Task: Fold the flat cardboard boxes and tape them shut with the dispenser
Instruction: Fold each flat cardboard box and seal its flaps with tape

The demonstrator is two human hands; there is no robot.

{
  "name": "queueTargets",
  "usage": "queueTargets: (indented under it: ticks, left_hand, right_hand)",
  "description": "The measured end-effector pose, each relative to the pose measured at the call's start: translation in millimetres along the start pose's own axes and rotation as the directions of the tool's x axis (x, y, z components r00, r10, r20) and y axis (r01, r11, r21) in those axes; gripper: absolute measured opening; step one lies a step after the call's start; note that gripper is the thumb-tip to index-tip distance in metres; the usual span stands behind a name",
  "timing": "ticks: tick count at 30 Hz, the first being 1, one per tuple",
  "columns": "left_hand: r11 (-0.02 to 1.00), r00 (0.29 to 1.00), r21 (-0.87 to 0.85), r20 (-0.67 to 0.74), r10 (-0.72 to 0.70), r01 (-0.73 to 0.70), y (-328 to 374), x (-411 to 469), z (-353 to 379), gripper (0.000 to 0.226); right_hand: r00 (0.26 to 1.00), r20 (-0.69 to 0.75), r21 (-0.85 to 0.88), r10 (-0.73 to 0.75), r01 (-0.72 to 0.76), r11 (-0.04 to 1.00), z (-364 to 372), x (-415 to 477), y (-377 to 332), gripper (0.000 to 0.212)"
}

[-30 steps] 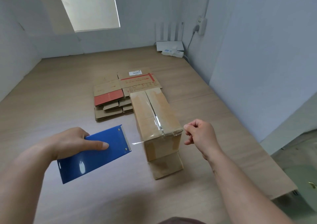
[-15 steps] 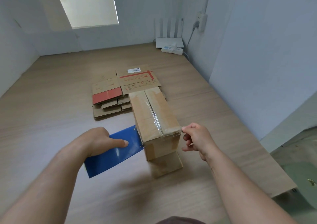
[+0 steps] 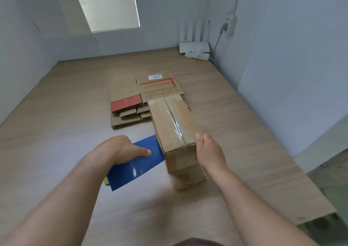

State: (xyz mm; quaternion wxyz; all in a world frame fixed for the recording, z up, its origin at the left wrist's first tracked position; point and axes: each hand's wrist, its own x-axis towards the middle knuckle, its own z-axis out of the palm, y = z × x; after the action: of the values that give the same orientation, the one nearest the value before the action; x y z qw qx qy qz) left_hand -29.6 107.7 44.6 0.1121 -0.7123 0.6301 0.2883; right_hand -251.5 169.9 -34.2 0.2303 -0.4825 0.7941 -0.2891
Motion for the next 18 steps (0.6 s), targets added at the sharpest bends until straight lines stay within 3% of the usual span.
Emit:
queueTargets:
  ticks: [2, 4, 5, 11, 18]
  left_hand:
    - [0.982, 0.996, 0.189, -0.09, -0.006, 0.023, -0.2, 1.0, 9.3, 0.042]
    - [0.881, 0.983, 0.47, -0.182, 0.036, 0.055, -11.7, -1.4, 28.8, 0.028]
    - [0.866, 0.981, 0.497, -0.19, 0.036, 0.065, -20.3, 0.9, 39.8, 0.028]
    - [0.93, 0.962, 0.353, -0.274, 0.002, 0.099, -48.5, 18.2, 77.8, 0.027]
    - [0.96, 0.953, 0.253, -0.301, -0.037, 0.117, -66.5, 30.7, 113.5, 0.044]
  right_hand:
    - [1.0, -0.008, 0.003, 0.006, -0.006, 1.0, -0.8, 0.9, 1.3, 0.035]
    - [1.0, -0.01, -0.014, 0.0, 0.0, 1.0, -2.1, 1.2, 3.6, 0.039]
    - [1.0, -0.004, -0.016, -0.006, 0.006, 1.0, -3.0, 1.7, 4.1, 0.04]
    - [0.999, 0.031, -0.019, -0.007, 0.007, 1.0, -3.3, 4.4, 4.0, 0.039]
    - [0.999, 0.03, -0.036, -0.028, 0.03, 0.999, -3.5, 5.2, 6.1, 0.042]
